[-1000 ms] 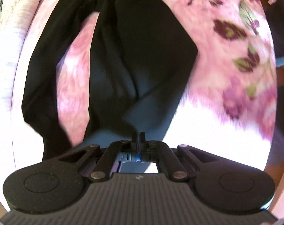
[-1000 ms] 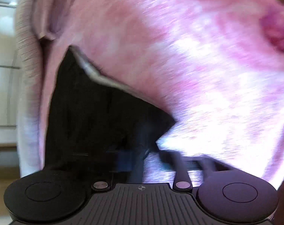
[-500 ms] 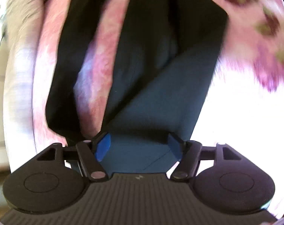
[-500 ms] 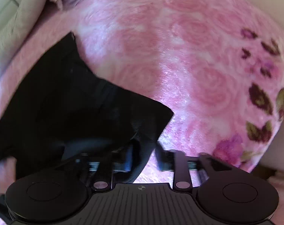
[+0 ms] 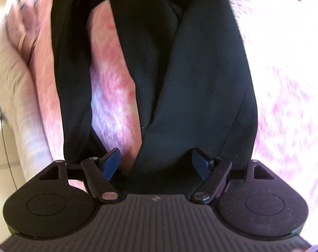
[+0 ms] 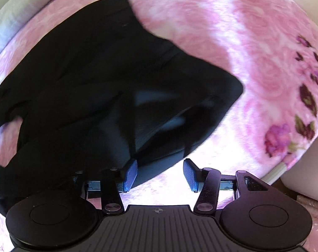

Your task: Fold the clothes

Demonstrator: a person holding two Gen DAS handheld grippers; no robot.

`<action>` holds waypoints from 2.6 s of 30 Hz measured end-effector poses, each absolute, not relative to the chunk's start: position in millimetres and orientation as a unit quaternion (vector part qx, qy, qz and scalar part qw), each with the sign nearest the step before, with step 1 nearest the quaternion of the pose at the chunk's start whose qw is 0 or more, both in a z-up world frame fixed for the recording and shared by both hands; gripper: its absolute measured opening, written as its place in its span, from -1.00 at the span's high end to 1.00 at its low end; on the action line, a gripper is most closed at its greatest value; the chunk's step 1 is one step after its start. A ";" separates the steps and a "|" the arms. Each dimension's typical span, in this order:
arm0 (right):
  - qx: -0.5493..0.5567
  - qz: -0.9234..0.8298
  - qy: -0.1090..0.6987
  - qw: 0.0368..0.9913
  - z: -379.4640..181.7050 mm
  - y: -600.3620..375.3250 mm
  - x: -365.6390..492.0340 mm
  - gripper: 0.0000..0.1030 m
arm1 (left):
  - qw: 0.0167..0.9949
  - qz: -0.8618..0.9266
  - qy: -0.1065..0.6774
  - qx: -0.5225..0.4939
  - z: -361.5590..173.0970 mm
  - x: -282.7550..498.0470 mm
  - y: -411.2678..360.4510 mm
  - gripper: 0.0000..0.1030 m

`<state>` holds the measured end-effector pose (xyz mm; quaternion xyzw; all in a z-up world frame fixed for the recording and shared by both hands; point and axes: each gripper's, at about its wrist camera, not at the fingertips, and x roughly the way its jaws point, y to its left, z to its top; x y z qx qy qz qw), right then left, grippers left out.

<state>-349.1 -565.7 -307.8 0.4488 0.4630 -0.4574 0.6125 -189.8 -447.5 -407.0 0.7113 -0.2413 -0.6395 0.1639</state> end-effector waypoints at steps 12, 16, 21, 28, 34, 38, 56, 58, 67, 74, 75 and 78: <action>0.426 -0.409 0.483 0.646 -303.9 -538.4 -299.6 -0.08 | 0.221 -0.620 -0.081 0.749 -373.0 -168.7 -437.0 0.97; 0.429 -0.403 0.484 0.647 -306.3 -534.2 -292.2 -0.08 | 0.302 -0.577 0.015 0.758 -355.7 -167.4 -375.4 0.98; 0.434 -0.390 0.489 0.648 -309.0 -529.1 -273.5 -0.09 | 0.315 -0.567 0.148 0.746 -370.8 -177.1 -316.4 0.87; 0.399 -0.344 0.499 0.688 -292.3 -518.6 -220.1 -0.12 | 0.376 -0.554 0.225 0.708 -365.7 -157.3 -319.6 0.73; 0.382 -0.284 0.511 0.716 -289.5 -505.5 -185.1 -0.17 | 0.463 -0.476 0.355 0.658 -352.5 -109.9 -301.7 0.71; 0.373 -0.244 0.517 0.731 -296.0 -502.4 -172.2 -0.22 | 0.492 -0.399 0.404 0.661 -347.1 -92.0 -273.1 0.51; 0.067 0.028 0.618 0.783 -330.4 -421.6 -52.0 -0.26 | 0.402 -0.609 0.224 0.646 -370.9 -46.0 -371.0 -0.14; 0.008 0.073 0.639 0.766 -340.1 -409.4 -33.3 -0.26 | 0.379 -0.640 0.194 0.640 -379.2 -38.6 -389.4 -0.13; -0.054 0.184 0.701 0.687 -391.4 -406.5 27.7 0.50 | 0.306 -0.681 0.244 0.619 -376.2 -11.6 -396.4 0.98; -0.087 0.179 0.662 0.722 -320.6 -419.8 31.1 0.99 | 0.403 -0.679 0.160 0.592 -278.7 1.8 -385.7 0.97; -0.096 0.159 0.642 0.743 -297.9 -424.5 28.1 0.99 | 0.429 -0.677 0.141 0.581 -258.2 1.2 -381.9 0.97; -0.162 0.126 0.588 0.782 -244.6 -414.0 8.4 0.98 | 0.470 -0.664 0.084 0.575 -218.8 -13.5 -352.2 0.98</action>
